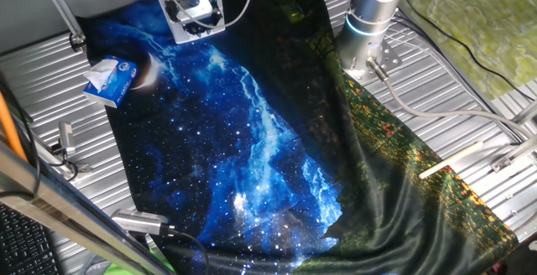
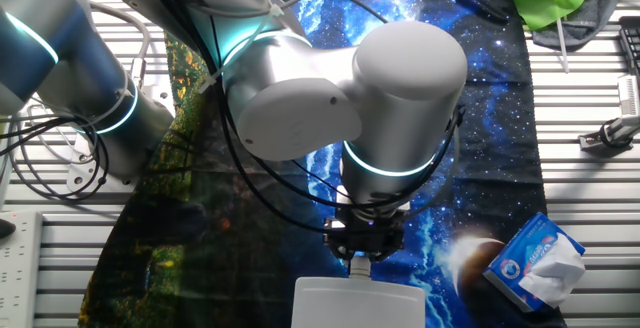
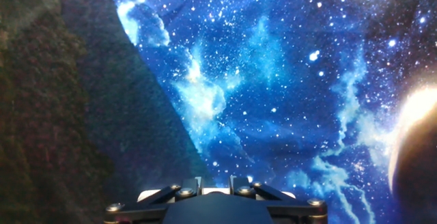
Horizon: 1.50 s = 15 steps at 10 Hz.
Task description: Grasp the handle and open the drawer
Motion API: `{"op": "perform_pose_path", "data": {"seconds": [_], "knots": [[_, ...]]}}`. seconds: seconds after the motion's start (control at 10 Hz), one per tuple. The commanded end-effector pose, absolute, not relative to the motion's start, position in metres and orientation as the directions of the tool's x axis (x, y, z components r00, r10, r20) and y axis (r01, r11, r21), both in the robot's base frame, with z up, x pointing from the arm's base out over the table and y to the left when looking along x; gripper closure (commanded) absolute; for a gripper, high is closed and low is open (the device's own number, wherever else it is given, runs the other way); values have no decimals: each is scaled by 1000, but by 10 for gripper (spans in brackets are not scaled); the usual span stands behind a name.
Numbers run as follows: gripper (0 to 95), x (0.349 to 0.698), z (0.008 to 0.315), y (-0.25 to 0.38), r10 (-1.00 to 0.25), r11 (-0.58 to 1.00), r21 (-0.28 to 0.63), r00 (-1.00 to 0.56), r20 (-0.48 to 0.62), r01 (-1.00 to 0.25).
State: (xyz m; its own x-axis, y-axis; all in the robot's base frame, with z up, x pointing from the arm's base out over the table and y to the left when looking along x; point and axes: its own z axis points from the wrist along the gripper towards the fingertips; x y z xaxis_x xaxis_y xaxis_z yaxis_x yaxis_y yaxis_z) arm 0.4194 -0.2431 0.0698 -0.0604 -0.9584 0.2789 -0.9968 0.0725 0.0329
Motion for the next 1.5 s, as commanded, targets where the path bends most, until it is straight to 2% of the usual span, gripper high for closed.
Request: {"op": "perform_pose_path", "data": {"seconds": [0.1,1.5], "knots": [[950,420,70,-243,-958,72,34,-60,279,-997],[950,424,68,-237,-957,97,30,-85,279,-995]]}}
